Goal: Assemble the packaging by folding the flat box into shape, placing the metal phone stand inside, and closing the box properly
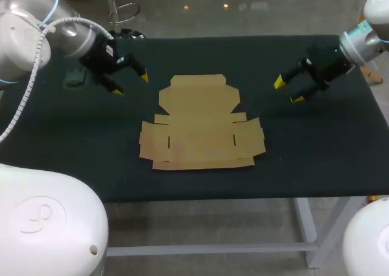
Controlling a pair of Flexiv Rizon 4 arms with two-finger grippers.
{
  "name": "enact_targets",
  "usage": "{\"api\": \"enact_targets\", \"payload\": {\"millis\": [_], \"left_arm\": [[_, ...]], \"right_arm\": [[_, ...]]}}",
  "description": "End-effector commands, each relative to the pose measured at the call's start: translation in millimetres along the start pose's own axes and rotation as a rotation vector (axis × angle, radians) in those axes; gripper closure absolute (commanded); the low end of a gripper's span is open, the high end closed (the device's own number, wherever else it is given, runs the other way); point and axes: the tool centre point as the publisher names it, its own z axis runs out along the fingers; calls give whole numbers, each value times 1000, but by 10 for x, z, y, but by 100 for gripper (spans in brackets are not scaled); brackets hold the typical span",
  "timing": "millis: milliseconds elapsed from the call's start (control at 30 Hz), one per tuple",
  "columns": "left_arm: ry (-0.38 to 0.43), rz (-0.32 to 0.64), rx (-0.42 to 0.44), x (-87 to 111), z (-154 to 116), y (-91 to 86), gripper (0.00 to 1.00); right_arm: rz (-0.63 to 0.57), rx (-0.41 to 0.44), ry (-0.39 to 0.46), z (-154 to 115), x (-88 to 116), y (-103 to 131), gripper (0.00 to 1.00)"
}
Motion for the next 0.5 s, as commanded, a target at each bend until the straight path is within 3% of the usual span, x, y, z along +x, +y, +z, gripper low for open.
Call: {"api": "enact_targets", "payload": {"millis": [33,267,300,367,400,433,500], "left_arm": [[-18,-11,2,16,-26,-15,0],[-9,-3,23,-40,-14,-13,3],[-4,-2,28,-56,-15,-8,35],[9,14,37,-82,-16,6,80],[9,17,35,-100,-15,12,100],[12,32,33,-118,-10,12,100],[13,49,29,-150,3,19,100]], "right_arm": [[-21,-3,-19,-64,33,70,0],[-95,-3,-20,-34,58,280,0],[-97,-4,-20,-21,61,301,5],[-109,-1,-21,8,70,333,47],[-115,-2,-21,24,75,341,55],[-122,-2,-23,42,81,351,65],[-129,2,-21,78,80,378,93]]}}
